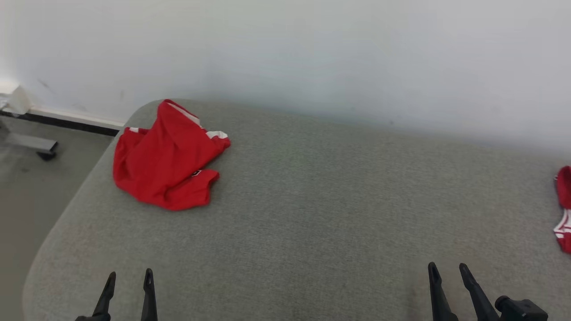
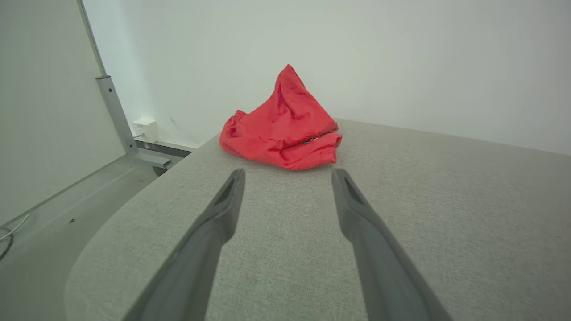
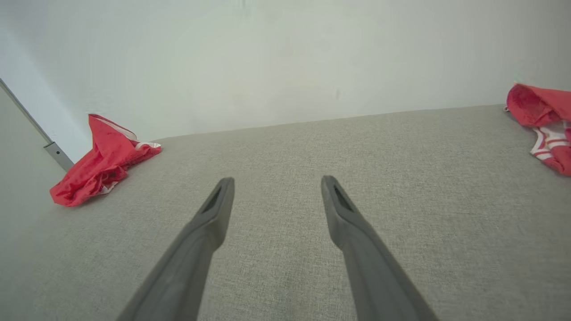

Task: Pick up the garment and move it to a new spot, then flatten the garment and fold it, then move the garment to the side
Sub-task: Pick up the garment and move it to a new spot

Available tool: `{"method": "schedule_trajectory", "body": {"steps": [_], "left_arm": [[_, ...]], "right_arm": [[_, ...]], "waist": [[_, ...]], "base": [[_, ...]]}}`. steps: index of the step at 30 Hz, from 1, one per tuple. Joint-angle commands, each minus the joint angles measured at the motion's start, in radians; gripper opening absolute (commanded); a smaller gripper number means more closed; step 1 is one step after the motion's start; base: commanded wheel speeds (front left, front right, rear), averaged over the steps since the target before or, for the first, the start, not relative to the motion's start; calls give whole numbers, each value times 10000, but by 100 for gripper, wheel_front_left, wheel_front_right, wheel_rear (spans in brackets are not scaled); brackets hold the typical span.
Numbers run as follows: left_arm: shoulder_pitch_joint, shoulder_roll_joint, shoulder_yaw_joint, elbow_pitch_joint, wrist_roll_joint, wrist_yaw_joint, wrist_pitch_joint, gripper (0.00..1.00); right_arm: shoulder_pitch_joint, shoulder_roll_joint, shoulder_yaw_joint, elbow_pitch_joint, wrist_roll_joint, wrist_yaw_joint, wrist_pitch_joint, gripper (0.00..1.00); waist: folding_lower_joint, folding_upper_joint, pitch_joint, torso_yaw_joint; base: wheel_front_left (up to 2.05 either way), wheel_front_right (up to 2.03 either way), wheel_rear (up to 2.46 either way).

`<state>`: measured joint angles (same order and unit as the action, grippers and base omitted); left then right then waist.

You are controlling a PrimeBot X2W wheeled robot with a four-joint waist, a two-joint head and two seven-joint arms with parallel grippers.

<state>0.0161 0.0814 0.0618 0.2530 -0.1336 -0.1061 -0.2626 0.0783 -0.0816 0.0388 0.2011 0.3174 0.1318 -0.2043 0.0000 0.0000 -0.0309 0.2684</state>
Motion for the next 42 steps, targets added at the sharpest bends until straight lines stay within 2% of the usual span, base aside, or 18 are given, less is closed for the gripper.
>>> {"method": "schedule_trajectory", "body": {"steps": [1,12,26,29,36,42], "left_arm": [[-60,36,13,21,-120,26,-32,100],[-19,76,164,22,-288,173,-32,100],[349,84,317,-376,-451,434,-32,100],[120,117,268,-256,-522,373,-25,100],[-1047,406,324,-90,-811,259,-14,100],[-2859,721,641,97,-1141,238,-9,100]], "right_arm": [[-156,-35,42,23,-23,-24,-65,100],[-314,-52,161,240,30,-24,-167,100],[-592,-150,381,433,57,-24,-252,100],[-576,-204,290,400,37,-24,-253,100],[-897,-482,-120,44,-165,-25,-74,100],[-1392,-904,-564,-606,-373,-25,282,100]], "waist": [[0,0,116,1100],[0,0,82,2271],[0,0,250,2380],[0,0,293,2355],[0,0,966,1660],[0,0,2105,528]], "base": [[0,0,0],[0,0,0],[0,0,0],[0,0,0],[0,0,0],[0,0,0]]}}
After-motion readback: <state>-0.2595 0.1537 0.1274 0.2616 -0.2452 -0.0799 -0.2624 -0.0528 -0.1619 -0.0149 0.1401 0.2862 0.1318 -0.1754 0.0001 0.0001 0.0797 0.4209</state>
